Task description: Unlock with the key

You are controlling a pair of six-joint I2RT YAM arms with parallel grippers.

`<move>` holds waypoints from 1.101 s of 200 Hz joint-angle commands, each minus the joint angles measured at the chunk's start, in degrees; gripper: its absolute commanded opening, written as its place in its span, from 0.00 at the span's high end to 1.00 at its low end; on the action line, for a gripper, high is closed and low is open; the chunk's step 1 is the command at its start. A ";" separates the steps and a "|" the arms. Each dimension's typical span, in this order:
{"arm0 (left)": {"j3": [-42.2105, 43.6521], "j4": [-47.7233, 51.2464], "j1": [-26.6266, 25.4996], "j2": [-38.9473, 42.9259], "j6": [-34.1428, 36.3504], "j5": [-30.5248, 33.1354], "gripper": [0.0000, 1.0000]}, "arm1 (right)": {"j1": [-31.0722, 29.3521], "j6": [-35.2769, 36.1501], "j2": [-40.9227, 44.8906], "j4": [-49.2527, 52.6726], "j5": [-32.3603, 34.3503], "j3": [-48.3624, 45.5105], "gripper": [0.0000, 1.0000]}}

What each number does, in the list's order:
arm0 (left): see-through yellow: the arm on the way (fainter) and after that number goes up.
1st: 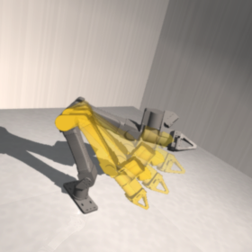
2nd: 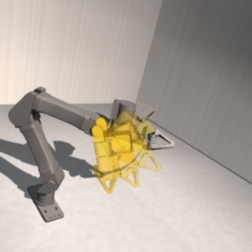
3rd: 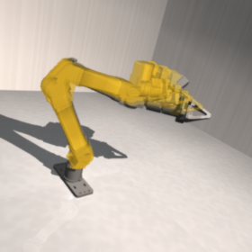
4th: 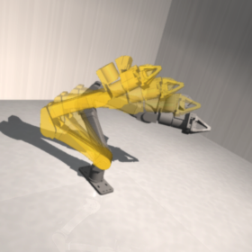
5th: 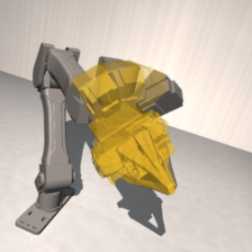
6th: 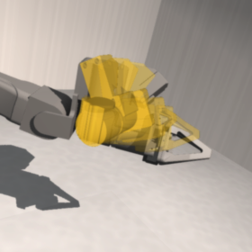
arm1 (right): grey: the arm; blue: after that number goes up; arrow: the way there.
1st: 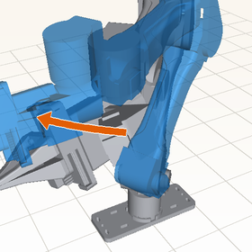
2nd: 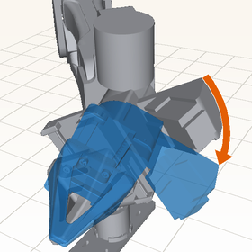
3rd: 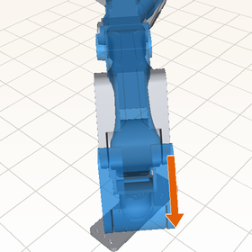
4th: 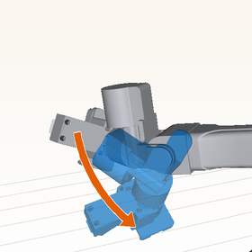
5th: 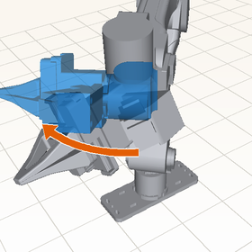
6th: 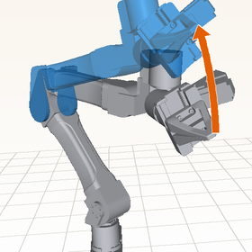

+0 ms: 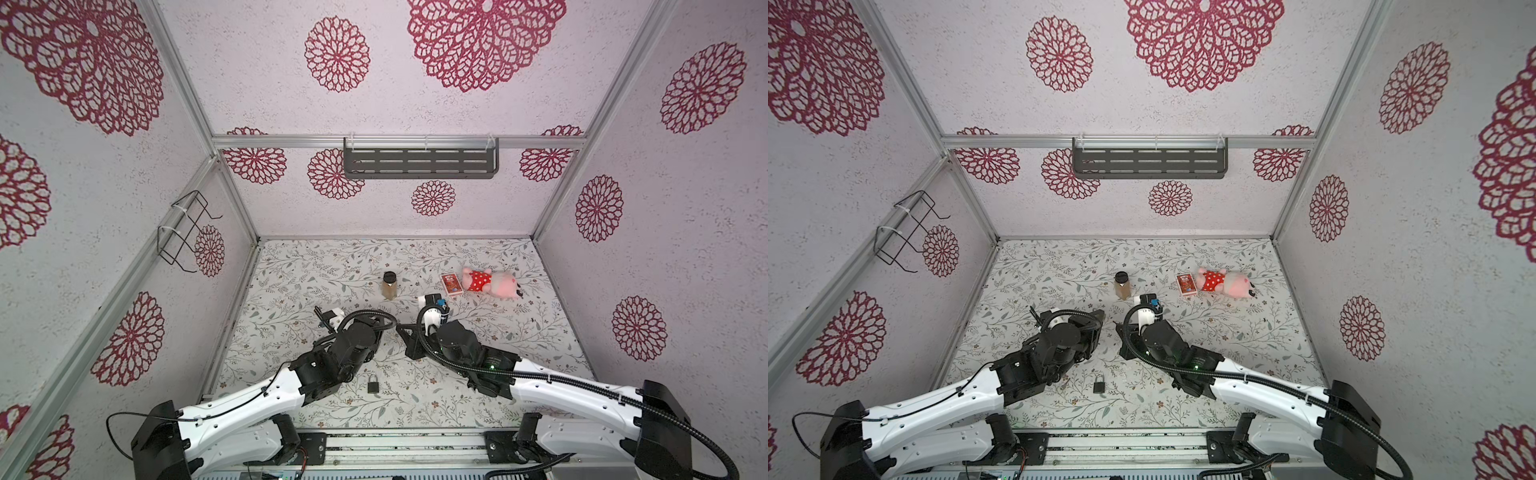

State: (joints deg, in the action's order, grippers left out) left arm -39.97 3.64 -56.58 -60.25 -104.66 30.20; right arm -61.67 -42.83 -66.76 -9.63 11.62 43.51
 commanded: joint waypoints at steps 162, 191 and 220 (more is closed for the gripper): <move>0.66 -4.07 0.36 -0.06 0.60 -3.56 1.00 | -0.03 2.52 -2.43 -4.96 -1.16 3.34 1.00; 0.42 -4.52 0.33 0.04 0.77 -4.17 1.00 | -0.03 2.72 -2.92 -5.19 -1.03 2.97 1.00; 0.16 -5.03 0.30 0.77 1.45 -5.47 1.00 | 0.69 2.84 -2.37 -5.27 -0.19 1.75 1.00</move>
State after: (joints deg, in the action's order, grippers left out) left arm -39.42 1.17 -56.25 -60.31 -104.55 27.46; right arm -61.63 -41.36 -69.52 -12.43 10.76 45.21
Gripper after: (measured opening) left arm 0.260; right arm 0.041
